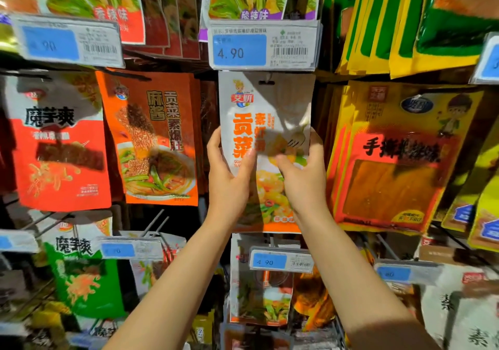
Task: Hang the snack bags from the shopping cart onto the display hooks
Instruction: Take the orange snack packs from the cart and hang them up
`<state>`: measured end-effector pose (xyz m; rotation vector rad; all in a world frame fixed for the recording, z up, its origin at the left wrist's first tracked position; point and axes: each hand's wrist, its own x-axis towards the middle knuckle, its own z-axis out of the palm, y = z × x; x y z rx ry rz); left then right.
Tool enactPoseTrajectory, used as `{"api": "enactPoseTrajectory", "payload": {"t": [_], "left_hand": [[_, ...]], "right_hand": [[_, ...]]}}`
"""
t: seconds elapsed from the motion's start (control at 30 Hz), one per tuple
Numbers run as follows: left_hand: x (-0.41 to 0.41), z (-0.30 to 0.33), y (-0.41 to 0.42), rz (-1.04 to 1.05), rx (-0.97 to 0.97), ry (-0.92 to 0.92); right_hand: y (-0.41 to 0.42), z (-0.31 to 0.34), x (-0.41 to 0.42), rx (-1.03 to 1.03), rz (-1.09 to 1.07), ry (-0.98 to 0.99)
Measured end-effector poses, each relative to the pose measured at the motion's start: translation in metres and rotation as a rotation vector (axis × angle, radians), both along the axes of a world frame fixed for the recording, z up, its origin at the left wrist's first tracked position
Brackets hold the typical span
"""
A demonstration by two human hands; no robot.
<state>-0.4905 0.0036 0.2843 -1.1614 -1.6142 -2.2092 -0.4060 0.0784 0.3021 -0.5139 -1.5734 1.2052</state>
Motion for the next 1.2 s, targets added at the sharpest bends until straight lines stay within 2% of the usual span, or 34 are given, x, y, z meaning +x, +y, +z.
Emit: {"api": "enactPoseTrajectory", "payload": {"t": [0.17,0.23,0.33,0.4,0.47,0.57,0.63,0.7,0.73,0.8,0.93,1.2], "left_hand": [[-0.003,-0.01,0.0,0.019,-0.107,0.0],[0.004,-0.014,-0.005,0.156,-0.164,0.04],[0.029,-0.015,-0.007,0.405,-0.087,0.334],[0.049,-0.013,0.002,0.325,-0.022,0.49],[0.07,-0.009,0.019,0.172,-0.018,0.545],[0.093,-0.003,0.055,-0.051,-0.076,0.433],[0.101,0.003,0.086,-0.166,-0.166,0.247],[0.102,0.006,0.117,-0.202,-0.293,0.045],[0.102,0.005,0.13,-0.207,-0.372,-0.034],[0.099,-0.001,0.147,-0.226,-0.457,-0.11],[0.088,-0.013,0.163,-0.336,-0.388,-0.198],[0.092,-0.017,0.16,-0.424,-0.307,-0.221]], "right_hand": [[0.0,-0.003,0.002,0.003,0.03,-0.05],[0.001,-0.006,0.008,0.021,0.041,-0.056],[0.005,-0.008,0.031,0.127,-0.011,-0.035],[0.015,-0.009,0.055,0.203,-0.105,0.016],[0.033,-0.011,0.082,0.257,-0.269,0.07],[0.071,-0.01,0.122,0.225,-0.511,0.083],[0.098,-0.008,0.14,0.084,-0.545,-0.062],[0.121,-0.007,0.15,-0.009,-0.517,-0.285],[0.131,-0.007,0.151,-0.027,-0.48,-0.324],[0.148,-0.004,0.15,-0.084,-0.372,-0.261],[0.17,-0.005,0.144,-0.211,-0.173,-0.148],[0.175,-0.015,0.143,-0.257,-0.082,-0.06]]}}
